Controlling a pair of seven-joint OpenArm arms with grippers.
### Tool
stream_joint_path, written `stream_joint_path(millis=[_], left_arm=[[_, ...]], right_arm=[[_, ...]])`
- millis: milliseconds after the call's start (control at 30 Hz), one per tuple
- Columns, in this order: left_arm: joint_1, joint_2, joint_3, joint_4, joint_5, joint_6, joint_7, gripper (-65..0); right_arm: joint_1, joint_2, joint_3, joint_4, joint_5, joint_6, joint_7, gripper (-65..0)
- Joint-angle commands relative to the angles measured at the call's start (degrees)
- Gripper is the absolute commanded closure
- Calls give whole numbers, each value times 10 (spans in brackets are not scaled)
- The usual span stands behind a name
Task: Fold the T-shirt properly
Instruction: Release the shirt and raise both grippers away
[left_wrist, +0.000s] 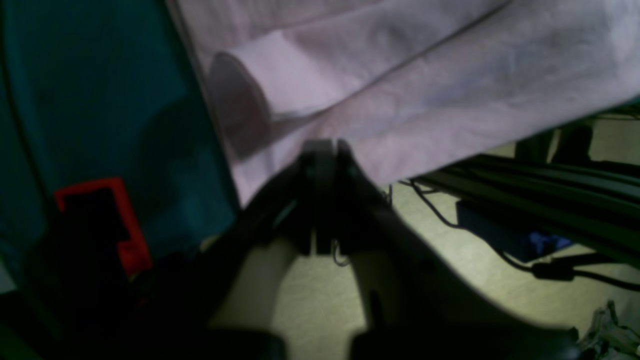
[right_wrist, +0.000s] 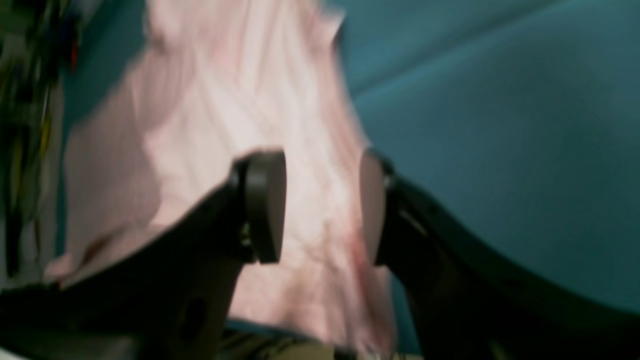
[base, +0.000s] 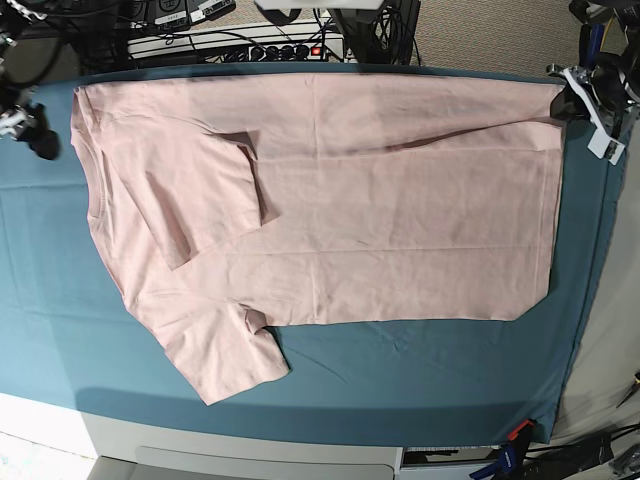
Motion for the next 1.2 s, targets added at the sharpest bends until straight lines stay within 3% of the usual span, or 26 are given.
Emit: stream_joint_path(millis=[0, 367, 600, 933, 1033, 1167], left_arm=[[2, -11, -4, 6, 0, 0, -7, 0], [-7, -11, 15, -31, 19, 3, -7, 0], [-60, -11, 129, -31, 122, 18, -14, 0], [-87, -11, 139, -31, 188, 17, -44, 0], [-88, -11, 139, -31, 216, 58, -84, 0], [-91, -11, 139, -31, 258, 161, -156, 0]], right_arm=[[10, 20, 1, 12, 6, 1, 12, -249], [51, 19, -49, 62, -13, 1, 12, -249], [51, 19, -91, 105, -52, 1, 12, -249], [53, 18, -91, 115, -56, 1, 12, -249], [57, 11, -91, 115, -56, 1, 12, -249], [57, -9, -91, 115, -56, 1, 12, -249]])
